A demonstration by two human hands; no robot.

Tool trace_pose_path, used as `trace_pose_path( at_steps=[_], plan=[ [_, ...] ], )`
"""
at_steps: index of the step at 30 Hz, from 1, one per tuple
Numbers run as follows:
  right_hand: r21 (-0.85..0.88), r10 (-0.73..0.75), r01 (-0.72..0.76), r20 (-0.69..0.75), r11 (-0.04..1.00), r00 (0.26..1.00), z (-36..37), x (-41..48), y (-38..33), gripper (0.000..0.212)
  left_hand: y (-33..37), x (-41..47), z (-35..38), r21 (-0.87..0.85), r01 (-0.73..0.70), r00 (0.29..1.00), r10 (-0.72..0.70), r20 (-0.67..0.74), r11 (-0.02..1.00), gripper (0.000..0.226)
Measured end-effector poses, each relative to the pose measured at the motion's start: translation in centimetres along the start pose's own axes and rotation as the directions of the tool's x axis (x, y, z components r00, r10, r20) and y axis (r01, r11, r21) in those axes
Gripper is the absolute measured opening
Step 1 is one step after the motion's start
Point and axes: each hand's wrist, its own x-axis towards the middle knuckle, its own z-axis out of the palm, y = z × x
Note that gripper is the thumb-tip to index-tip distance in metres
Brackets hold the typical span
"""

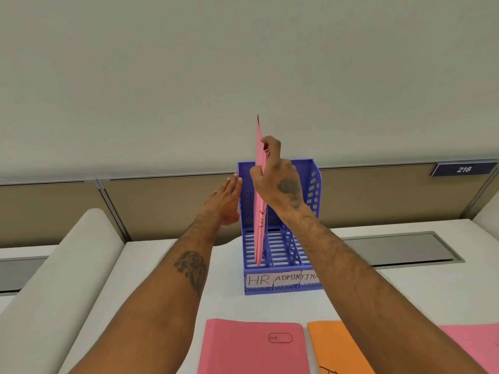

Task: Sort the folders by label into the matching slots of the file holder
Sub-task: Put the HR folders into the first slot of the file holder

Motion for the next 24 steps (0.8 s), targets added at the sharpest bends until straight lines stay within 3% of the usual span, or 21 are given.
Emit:
trace_pose_path(
  at_steps=[13, 20, 24],
  plan=[
    [0.041, 0.041, -0.040, -0.002, 0.998, 0.999, 3.7, -2.4, -0.4, 0.051, -1.2, 1.4, 0.7, 0.052, -0.065, 0.998, 0.066, -0.018, 0.997, 0.098],
    [0.012, 0.006, -0.007, 0.071, 1.000, 0.997, 5.1, -3.5, -0.6, 0.048, -1.3, 1.5, 0.4, 0.012, -0.075, 0.997, 0.076, -0.027, 0.997, 0.096],
    [0.011, 0.015, -0.016, 0.070, 1.000, 0.997, 5.8, -4.2, 0.0, 0.046, -1.6, 1.3, 0.4, 0.081, -0.081, 0.997, 0.081, -0.008, 0.993, 0.098]
  ],
)
